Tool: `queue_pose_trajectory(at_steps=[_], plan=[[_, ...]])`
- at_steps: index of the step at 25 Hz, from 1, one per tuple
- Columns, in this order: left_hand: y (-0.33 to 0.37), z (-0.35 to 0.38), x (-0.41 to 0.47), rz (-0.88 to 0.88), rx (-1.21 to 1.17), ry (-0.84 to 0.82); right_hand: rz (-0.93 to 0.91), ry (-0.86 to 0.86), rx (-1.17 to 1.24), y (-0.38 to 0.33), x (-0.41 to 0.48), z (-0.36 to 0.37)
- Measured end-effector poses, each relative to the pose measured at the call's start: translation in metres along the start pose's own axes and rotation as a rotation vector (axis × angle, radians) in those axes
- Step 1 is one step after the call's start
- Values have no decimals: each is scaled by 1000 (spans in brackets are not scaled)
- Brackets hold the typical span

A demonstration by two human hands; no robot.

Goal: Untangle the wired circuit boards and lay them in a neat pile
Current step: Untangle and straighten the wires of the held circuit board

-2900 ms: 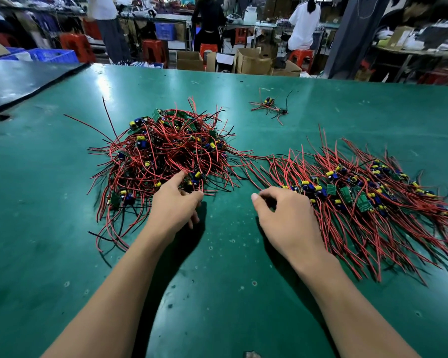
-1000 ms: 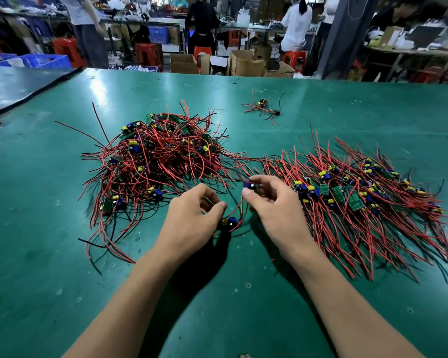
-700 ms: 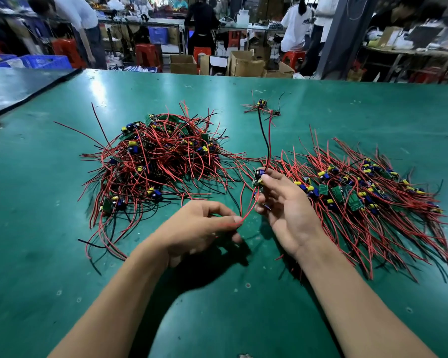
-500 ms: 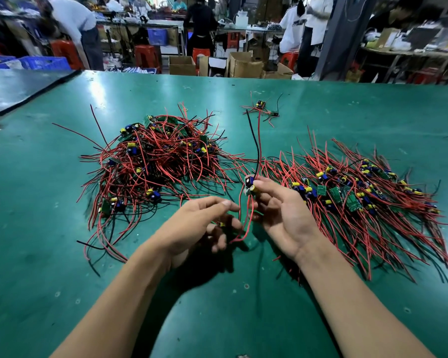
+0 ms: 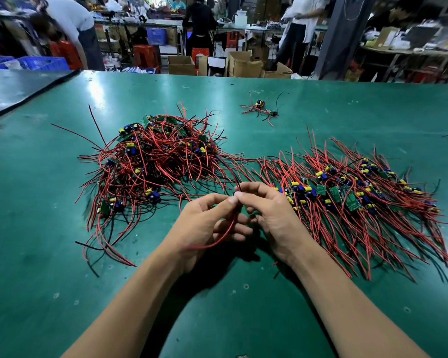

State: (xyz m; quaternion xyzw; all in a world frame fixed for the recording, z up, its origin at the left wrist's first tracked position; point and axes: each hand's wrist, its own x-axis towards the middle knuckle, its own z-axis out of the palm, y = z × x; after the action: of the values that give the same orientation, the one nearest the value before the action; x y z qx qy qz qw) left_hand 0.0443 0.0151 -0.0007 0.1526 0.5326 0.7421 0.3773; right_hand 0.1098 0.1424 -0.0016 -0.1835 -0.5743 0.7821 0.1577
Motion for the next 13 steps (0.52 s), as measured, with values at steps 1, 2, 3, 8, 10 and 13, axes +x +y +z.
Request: queue_pose_trajectory(at_steps=[1, 2, 3, 8, 10, 13], plan=[[0, 0, 0, -4, 12, 7, 11, -11, 37, -1, -1, 1], [1, -1, 0, -11, 20, 13, 18, -21, 58, -1, -2, 2], [1, -3, 0, -20, 24, 17, 22, -28, 56, -2, -2, 3], [-3, -7, 3, -17, 112, 27, 51, 1, 17, -4, -3, 3], [-6, -7, 4, 0, 140, 36, 71, 21, 39, -5, -2, 2], [-5, -8, 4, -4, 119, 12, 72, 46, 39, -5, 1, -3]])
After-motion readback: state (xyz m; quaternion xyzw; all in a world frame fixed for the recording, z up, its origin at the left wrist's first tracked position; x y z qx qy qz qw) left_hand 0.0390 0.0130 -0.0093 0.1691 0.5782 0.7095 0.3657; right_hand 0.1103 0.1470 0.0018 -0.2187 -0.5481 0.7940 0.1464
